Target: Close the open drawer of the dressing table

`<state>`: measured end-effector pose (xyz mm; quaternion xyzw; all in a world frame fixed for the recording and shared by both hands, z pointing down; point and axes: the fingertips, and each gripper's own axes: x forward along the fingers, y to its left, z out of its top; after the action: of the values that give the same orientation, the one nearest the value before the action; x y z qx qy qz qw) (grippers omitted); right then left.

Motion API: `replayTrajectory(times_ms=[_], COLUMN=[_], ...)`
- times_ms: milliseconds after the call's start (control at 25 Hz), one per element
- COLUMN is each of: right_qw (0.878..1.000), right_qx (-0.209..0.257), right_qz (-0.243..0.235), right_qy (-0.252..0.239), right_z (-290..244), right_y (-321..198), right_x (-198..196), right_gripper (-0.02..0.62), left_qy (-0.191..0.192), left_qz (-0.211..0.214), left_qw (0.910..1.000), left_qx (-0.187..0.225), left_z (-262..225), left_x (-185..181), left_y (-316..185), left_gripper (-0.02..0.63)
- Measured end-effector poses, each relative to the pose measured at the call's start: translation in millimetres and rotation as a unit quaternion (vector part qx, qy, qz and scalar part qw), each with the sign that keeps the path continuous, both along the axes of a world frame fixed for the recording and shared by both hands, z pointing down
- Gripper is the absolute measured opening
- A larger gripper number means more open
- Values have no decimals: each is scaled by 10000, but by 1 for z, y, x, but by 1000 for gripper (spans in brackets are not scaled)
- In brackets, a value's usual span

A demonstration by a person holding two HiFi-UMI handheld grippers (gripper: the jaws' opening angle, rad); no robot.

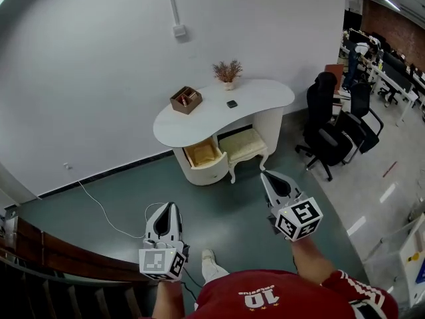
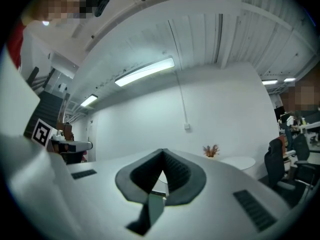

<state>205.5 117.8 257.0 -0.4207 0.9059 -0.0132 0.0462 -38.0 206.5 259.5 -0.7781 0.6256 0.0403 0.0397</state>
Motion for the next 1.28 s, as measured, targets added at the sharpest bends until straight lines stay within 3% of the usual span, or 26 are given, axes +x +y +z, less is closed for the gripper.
replayTrajectory(times_ms=[160,680,880,1120,1200,1280], right_qw=[9998,9982,9966,9957,9968,9974], right_qx=[49,-162,-168,6,42,29], right_qz=[168,578,811,886,717,612], right_qy=[32,-26,39,279,342,378], right_z=[-2,4,4,7,6,9], right_y=[-44,-157,-180,-188,-189,-192], right_x=[-41,-169,-194,-200,-205,-209], right_gripper=[5,5,5,5,172,273], left_qy=[-11,146,194,239,277,316], left_qz=[84,653,938,1226,1322,1463], left_qw=[9999,9974,9949,9918,9905,9884], left_qx=[123,-277,-305,-257,-243,-253], left_z=[-10,19,18,19,17,18], left_x=[-44,-171,-198,-196,-191,-184], left_y=[-45,-175,-214,-244,-248,-251], left_gripper=[-2,-2,-2,-2,-2,-2])
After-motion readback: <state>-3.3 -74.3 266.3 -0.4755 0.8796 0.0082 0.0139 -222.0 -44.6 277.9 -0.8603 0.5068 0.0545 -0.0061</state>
